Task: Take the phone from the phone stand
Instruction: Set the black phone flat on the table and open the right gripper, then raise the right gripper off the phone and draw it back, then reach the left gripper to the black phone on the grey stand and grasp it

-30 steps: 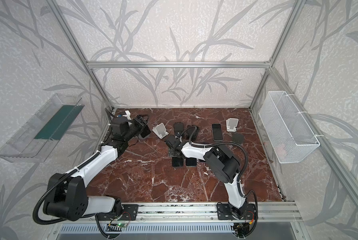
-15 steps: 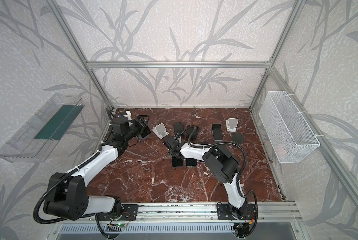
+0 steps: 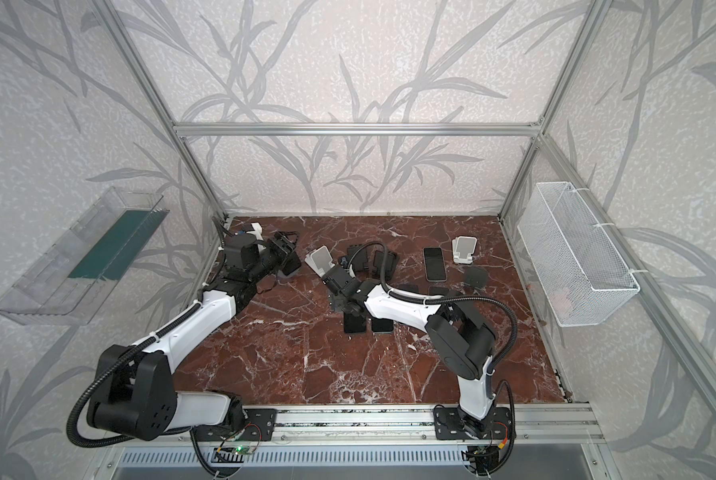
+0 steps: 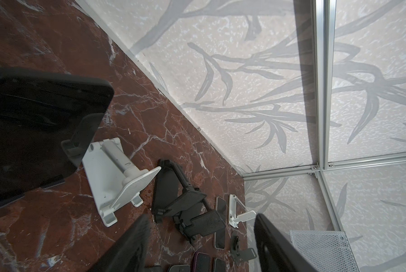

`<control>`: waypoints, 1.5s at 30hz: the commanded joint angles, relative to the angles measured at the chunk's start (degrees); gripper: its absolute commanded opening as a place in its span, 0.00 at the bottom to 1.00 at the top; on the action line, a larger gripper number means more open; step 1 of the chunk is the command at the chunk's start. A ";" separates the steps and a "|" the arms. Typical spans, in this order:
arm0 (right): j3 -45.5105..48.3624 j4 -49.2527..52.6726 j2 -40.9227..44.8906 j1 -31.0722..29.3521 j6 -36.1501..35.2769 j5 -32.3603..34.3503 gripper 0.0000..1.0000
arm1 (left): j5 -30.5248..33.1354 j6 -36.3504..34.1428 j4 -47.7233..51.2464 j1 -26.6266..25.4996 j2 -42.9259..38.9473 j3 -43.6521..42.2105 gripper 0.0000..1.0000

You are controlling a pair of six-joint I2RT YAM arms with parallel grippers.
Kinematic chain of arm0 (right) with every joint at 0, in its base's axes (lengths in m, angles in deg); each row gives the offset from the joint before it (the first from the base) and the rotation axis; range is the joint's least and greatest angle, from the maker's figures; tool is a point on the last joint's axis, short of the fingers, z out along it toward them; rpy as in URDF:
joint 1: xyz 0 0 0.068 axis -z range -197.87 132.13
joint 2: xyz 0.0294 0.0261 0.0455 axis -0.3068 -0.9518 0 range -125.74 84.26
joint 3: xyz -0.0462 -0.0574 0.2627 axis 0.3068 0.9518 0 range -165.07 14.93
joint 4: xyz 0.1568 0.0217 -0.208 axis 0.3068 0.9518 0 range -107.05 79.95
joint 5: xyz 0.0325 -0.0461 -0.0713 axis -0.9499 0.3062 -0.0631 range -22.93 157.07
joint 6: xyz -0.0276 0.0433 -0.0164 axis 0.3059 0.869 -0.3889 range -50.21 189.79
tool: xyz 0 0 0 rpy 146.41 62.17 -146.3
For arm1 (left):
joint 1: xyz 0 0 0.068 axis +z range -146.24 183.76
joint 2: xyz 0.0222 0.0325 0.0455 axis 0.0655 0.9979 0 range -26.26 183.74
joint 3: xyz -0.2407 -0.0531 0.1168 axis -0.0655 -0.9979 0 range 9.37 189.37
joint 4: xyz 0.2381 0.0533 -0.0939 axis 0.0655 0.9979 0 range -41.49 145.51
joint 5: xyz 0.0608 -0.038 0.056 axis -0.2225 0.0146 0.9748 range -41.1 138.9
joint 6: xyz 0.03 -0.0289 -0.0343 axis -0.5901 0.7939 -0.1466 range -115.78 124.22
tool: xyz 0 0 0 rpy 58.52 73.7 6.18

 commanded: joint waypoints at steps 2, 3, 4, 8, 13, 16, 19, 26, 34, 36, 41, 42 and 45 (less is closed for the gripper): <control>-0.31 3.30 7.57 -2.12 -8.73 5.86 0.88 | 0.98 -1.45 0.73 0.33 -1.14 0.85 0.72; 0.89 3.44 10.15 -2.54 -9.28 6.66 0.89 | 0.13 -1.77 0.56 0.33 -0.92 1.15 0.73; 2.56 3.41 12.39 -2.74 -8.95 6.55 0.90 | -0.81 -1.76 0.46 0.33 -0.52 1.50 0.74; 18.15 -8.74 24.67 -2.83 -6.88 -3.75 0.94 | -3.02 -0.60 -0.26 0.33 1.29 1.86 0.94; 36.97 -22.95 37.72 -2.74 -7.92 -2.75 0.99 | 2.30 -5.84 5.33 0.05 0.03 2.87 0.99; 41.97 -26.71 43.04 -2.45 -14.25 0.47 0.99 | 5.43 -10.80 7.79 0.07 -1.43 3.60 0.99; 48.95 -39.49 46.50 -0.15 -14.52 -5.41 0.99 | 6.50 -11.95 6.45 0.07 -2.62 2.81 0.99; 51.83 -39.98 49.24 6.42 -12.97 -9.68 0.99 | 15.58 -8.79 0.01 0.07 -3.78 -1.99 0.99; 55.39 -26.36 59.10 8.17 -15.39 12.96 0.97 | 14.88 -16.15 -0.12 0.08 -4.85 -1.54 0.94; 58.53 -29.34 62.76 9.28 -16.04 14.44 0.97 | 19.62 -18.40 3.91 -0.53 -4.83 -0.47 0.88; 59.73 -24.49 69.11 10.39 -13.58 13.66 0.98 | 38.80 -16.81 20.21 -3.03 -3.06 4.53 0.85; 59.77 -24.23 69.36 10.39 -14.15 12.80 0.98 | 39.11 -17.87 22.69 -3.01 -1.96 6.39 0.89; 57.47 -23.27 67.74 10.28 -13.86 11.05 0.99 | 42.28 -18.63 32.63 -4.75 1.22 13.74 0.99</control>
